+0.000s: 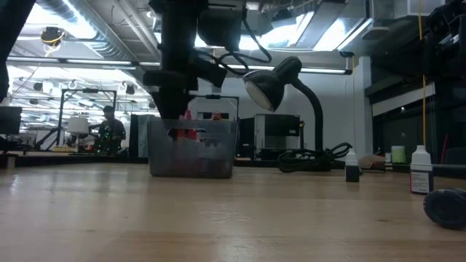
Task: Pick & Place food coloring
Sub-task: Put the big orange food coloring bottle into the gray transparent bin, then put the big blue food coloring bottle into the gray transparent bin
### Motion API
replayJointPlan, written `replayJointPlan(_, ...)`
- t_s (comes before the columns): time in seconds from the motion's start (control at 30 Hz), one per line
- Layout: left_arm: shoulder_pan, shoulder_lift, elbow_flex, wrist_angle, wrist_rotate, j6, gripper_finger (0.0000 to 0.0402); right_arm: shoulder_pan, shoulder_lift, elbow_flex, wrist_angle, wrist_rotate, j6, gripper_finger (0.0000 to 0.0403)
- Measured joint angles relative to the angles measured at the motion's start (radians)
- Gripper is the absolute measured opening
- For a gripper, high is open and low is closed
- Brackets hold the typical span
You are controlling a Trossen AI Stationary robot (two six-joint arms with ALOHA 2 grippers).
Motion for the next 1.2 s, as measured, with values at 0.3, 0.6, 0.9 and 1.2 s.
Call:
replayJointPlan(0.3,-0.026,-0.004,0.129,-0.232,-0.006,-0.088,0.0259,0.0,0.0,0.0,0.0,0.0,0.0,0.0015)
replayJointPlan(0.6,-0.173,-0.099,0.167,-0.447,0.077,-0.436,0.0252,0.0,0.0,0.0,0.0,0.0,0.0,0.0015)
replayJointPlan(0.9,-0.42,-0.141,0.157,-0.442,0.203,-0.814,0.0248,0.0,0.0,0.0,0.0,0.0,0.0,0.0015)
replayJointPlan(1.2,-0.631,-0.121,0.158,-0.336,0.287,-1.247,0.0246,0.0,0.0,0.0,0.0,0.0,0.0,0.0015)
